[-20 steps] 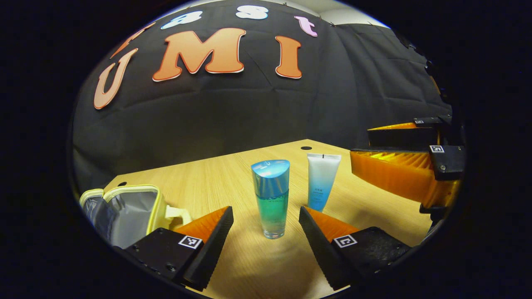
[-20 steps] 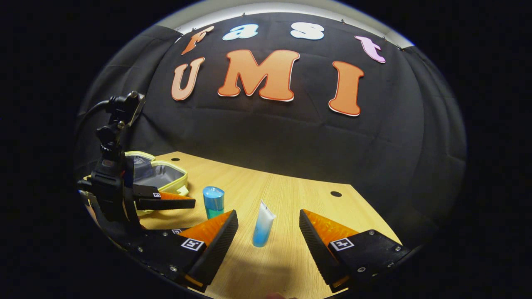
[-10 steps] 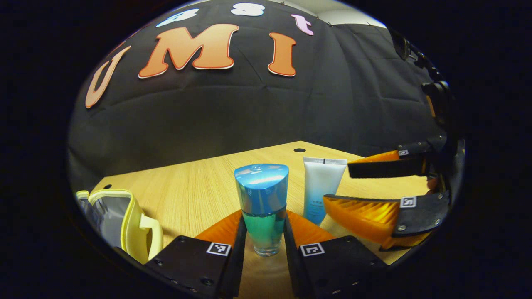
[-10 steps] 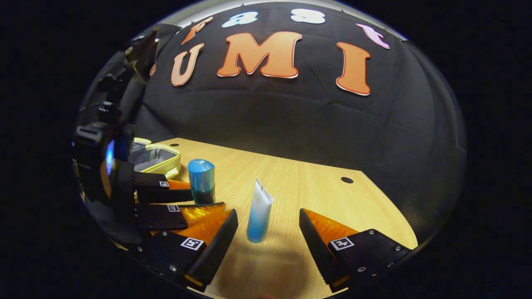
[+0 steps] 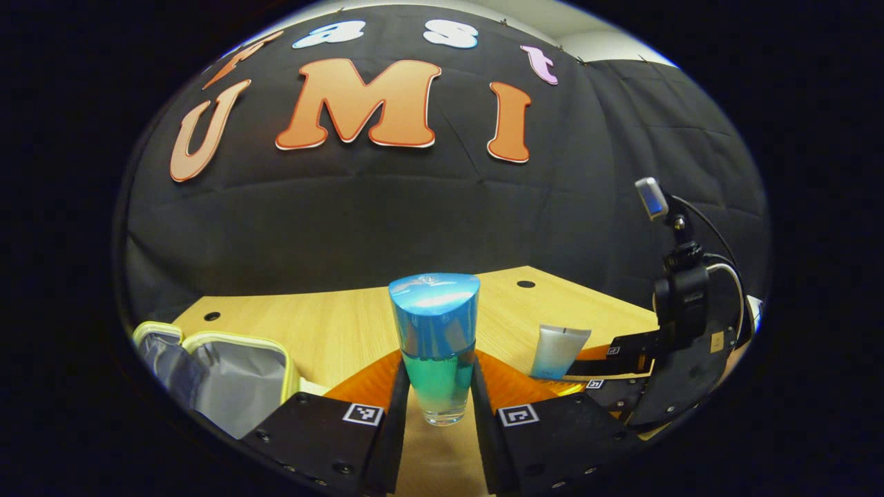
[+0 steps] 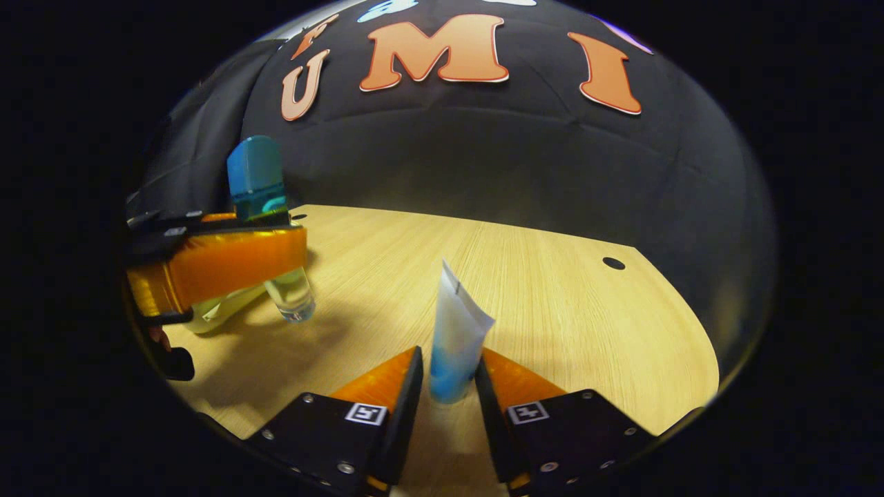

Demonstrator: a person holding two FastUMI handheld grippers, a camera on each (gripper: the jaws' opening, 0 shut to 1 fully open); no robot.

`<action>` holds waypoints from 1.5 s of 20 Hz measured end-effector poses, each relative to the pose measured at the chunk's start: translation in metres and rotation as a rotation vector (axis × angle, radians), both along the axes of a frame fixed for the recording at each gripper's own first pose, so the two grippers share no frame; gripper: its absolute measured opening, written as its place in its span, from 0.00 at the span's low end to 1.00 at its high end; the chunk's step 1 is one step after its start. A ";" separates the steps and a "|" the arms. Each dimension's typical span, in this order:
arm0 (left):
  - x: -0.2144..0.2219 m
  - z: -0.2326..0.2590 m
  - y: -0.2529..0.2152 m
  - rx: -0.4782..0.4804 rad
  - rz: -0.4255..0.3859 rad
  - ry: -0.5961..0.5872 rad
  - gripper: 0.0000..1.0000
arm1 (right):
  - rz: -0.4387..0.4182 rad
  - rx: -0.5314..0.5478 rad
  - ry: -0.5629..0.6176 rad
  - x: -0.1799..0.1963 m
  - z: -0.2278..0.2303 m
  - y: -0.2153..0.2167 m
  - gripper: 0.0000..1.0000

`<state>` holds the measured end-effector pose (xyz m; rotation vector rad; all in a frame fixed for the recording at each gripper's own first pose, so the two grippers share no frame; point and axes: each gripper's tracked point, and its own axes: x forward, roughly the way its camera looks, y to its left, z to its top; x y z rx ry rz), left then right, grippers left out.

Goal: First open the suitcase, pack the skin care products into it, and then close the suitcase.

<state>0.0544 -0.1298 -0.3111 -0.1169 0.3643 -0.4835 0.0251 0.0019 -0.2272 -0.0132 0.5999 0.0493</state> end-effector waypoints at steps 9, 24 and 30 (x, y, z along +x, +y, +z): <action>0.023 0.107 0.096 -0.019 0.115 0.001 0.46 | 0.069 0.090 -0.041 0.003 0.126 0.054 0.36; 0.009 0.104 0.255 0.053 0.226 0.087 0.46 | 0.196 0.137 -0.134 0.035 0.220 0.183 0.36; -0.001 0.033 0.285 0.085 0.197 0.246 0.46 | 0.234 0.159 -0.073 0.033 0.200 0.229 0.36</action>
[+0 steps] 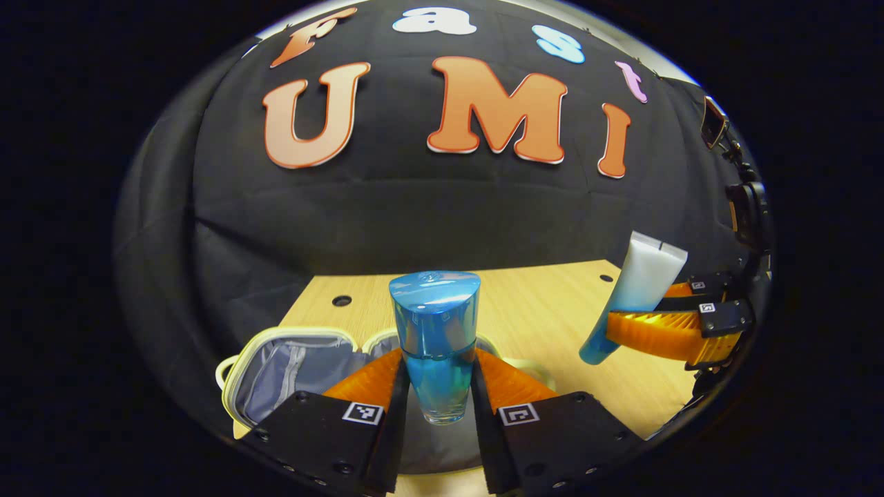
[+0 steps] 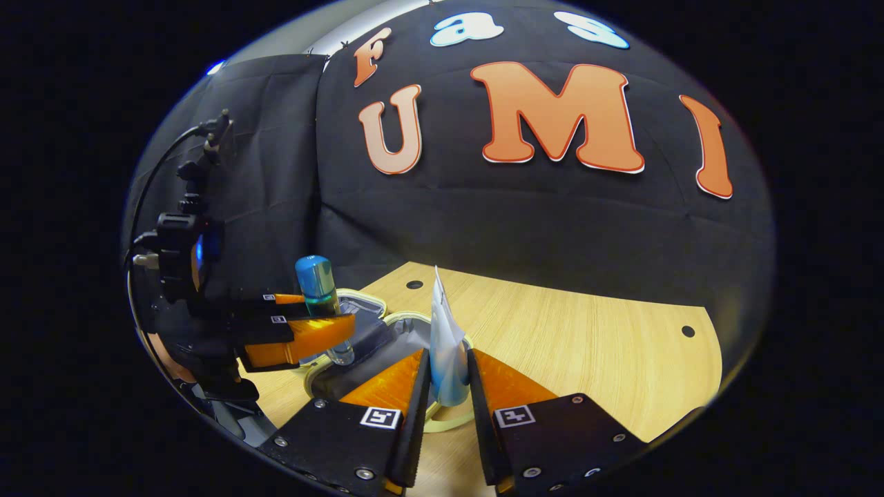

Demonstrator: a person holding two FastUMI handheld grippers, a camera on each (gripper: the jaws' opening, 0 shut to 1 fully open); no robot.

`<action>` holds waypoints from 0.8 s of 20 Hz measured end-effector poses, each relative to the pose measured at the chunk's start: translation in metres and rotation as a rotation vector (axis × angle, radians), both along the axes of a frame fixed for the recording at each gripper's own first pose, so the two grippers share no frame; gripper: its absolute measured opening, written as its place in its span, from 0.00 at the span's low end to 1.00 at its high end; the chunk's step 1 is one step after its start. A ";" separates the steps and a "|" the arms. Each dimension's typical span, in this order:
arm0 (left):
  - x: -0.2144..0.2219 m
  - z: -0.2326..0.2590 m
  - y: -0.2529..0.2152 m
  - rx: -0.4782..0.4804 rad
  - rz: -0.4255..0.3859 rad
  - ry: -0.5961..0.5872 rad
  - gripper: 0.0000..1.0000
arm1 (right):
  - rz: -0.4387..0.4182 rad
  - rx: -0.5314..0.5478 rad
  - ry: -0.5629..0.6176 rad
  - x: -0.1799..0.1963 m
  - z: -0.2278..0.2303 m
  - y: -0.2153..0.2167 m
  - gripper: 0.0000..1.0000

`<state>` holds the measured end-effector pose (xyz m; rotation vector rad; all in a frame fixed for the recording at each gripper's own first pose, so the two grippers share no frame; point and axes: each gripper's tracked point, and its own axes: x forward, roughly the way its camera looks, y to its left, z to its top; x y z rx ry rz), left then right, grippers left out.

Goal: First open the suitcase, pack the skin care products into it, and then close the suitcase.

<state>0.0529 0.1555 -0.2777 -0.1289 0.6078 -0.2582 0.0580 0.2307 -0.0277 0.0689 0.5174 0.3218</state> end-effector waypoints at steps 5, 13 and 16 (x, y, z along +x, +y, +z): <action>-0.009 -0.055 0.010 -0.011 -0.059 0.156 0.46 | -0.020 0.006 0.037 -0.003 -0.018 0.021 0.36; -0.027 -0.120 0.006 -0.002 -0.115 0.402 0.46 | 0.016 0.019 0.121 -0.003 -0.053 0.041 0.36; -0.027 -0.145 0.008 0.011 -0.093 0.485 0.46 | 0.022 0.034 0.150 0.004 -0.066 0.042 0.36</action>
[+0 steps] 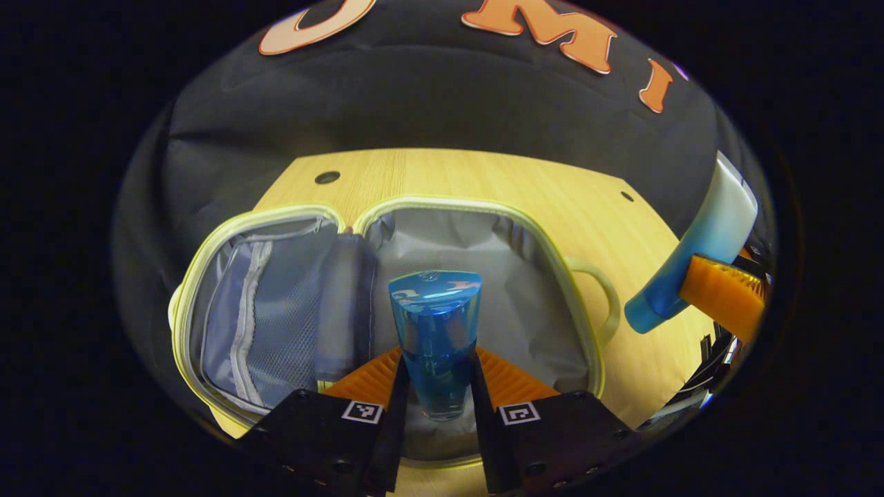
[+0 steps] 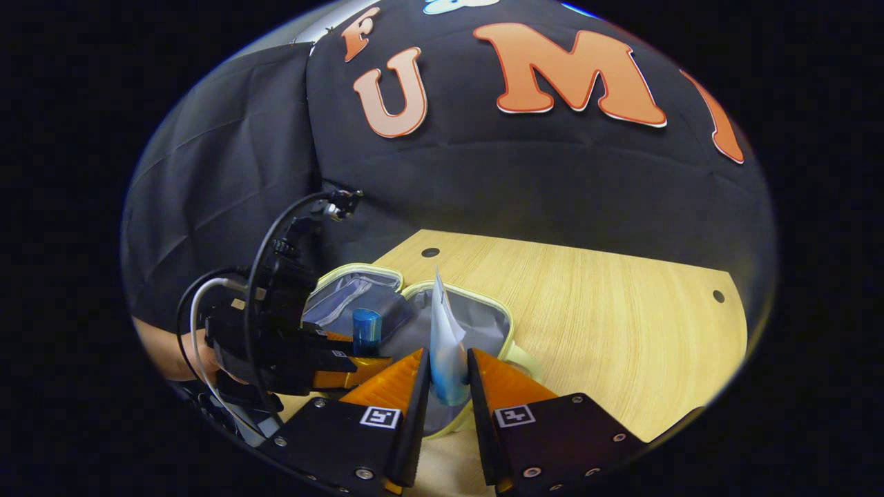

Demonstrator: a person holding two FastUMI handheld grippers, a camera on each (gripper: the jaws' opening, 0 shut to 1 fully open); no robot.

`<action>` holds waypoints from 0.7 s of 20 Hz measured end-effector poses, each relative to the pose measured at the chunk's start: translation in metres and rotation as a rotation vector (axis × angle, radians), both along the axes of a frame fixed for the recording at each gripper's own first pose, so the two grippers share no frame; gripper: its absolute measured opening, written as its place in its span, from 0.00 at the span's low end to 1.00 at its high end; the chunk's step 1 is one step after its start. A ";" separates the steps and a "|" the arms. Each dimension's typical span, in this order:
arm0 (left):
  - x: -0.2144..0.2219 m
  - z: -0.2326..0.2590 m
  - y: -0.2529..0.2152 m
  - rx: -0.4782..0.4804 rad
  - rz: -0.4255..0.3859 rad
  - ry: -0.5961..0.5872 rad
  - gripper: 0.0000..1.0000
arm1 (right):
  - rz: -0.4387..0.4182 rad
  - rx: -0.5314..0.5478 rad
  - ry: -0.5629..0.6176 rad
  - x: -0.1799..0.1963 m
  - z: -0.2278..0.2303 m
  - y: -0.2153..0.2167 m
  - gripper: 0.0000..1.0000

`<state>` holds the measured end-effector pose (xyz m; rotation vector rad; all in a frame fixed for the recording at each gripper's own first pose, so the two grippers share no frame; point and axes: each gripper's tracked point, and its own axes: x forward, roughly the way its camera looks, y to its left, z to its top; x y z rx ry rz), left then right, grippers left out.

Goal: First open the suitcase, pack the skin care products into it, and then close the suitcase.

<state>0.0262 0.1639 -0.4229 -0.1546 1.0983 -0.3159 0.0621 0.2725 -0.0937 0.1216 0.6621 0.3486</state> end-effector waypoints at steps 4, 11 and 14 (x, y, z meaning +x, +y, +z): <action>0.012 -0.023 -0.005 0.042 0.020 0.051 0.46 | 0.037 0.018 0.038 0.007 -0.016 -0.001 0.36; 0.026 -0.043 -0.012 0.127 0.066 0.091 0.48 | 0.084 0.065 0.105 0.017 -0.041 0.002 0.36; 0.027 -0.044 -0.005 0.130 0.133 0.093 0.49 | 0.094 0.098 0.138 0.019 -0.053 0.007 0.36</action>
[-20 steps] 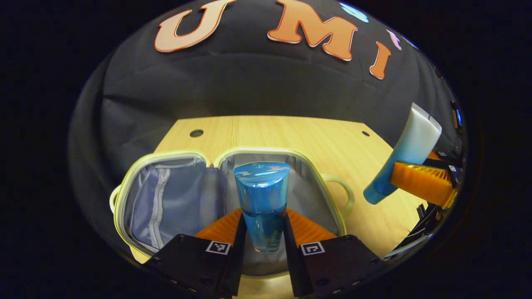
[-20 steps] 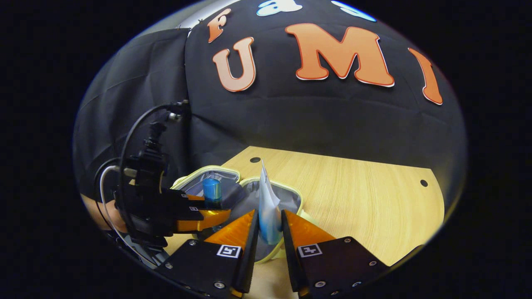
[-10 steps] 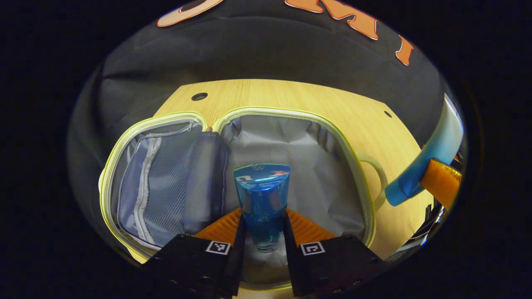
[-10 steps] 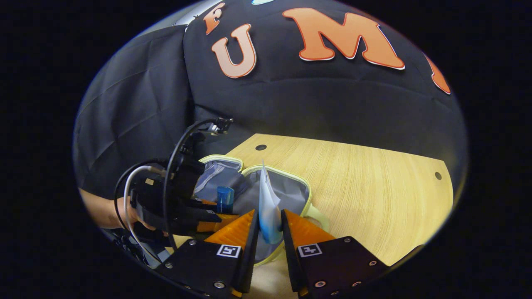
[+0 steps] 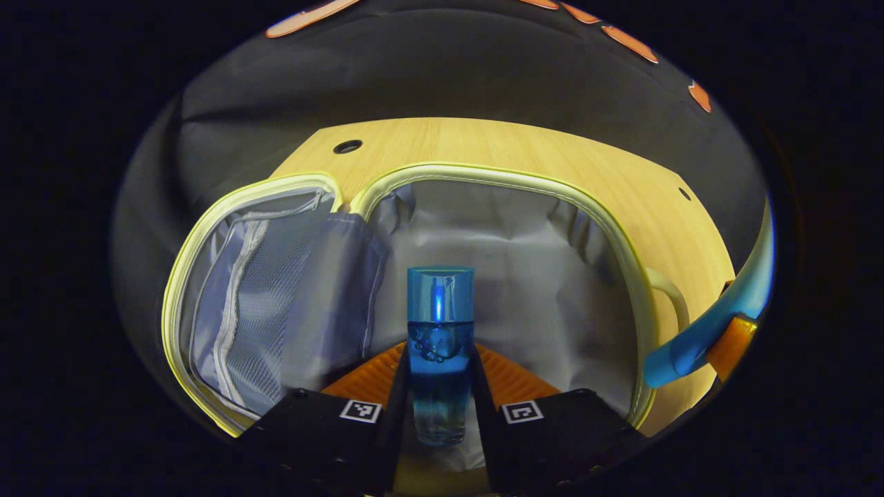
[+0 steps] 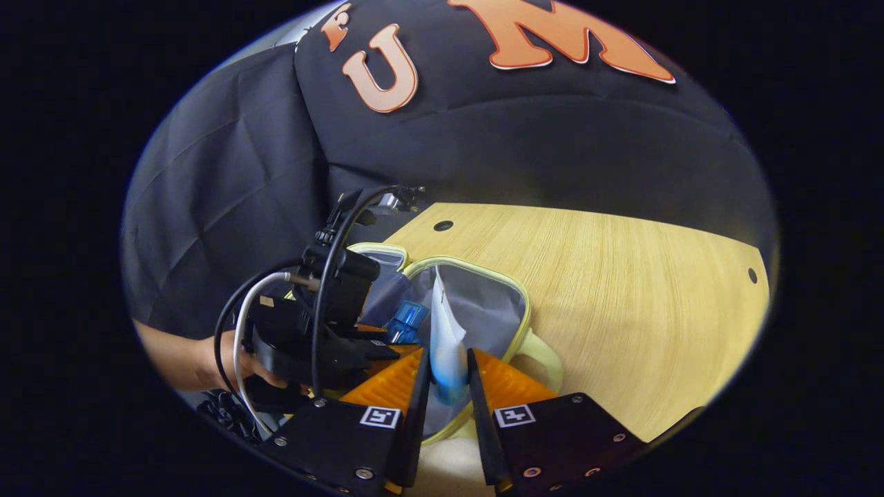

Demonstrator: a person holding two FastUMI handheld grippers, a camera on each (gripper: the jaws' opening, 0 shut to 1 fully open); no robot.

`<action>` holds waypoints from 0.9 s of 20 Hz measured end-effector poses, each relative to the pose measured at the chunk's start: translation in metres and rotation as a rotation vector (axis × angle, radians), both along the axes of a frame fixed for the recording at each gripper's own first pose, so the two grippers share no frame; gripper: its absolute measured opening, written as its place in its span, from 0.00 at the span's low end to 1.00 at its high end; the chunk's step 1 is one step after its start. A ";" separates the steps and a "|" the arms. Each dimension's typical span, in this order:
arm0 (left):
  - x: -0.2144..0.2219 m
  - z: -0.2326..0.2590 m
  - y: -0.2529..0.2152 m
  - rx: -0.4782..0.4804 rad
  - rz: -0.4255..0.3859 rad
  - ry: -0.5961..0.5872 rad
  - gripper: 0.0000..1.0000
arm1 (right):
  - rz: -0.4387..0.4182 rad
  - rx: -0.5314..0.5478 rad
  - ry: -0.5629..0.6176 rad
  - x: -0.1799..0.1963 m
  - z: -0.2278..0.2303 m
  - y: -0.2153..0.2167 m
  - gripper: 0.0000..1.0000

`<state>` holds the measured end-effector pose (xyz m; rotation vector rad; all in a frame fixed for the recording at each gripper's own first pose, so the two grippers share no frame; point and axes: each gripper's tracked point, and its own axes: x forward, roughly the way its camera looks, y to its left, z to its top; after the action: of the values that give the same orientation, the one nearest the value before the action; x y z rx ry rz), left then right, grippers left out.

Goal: First open the suitcase, pack the skin care products into it, and then close the suitcase.

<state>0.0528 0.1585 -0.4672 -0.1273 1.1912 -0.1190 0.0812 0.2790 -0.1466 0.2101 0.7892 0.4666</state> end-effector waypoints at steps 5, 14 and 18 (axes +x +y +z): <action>0.009 0.035 0.024 0.043 0.041 -0.117 0.60 | 0.002 0.050 0.084 0.004 -0.018 0.011 0.36; -0.026 0.137 0.129 0.190 0.268 -0.314 0.77 | -0.017 0.060 0.262 -0.002 -0.062 0.037 0.36; -0.058 0.155 0.186 0.219 0.312 -0.317 0.85 | -0.090 0.045 0.320 0.004 -0.066 0.034 0.36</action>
<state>-0.0052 0.3442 -0.3122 -0.0958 0.8492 0.2577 0.0850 0.3128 -0.2125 0.3670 1.0780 0.3696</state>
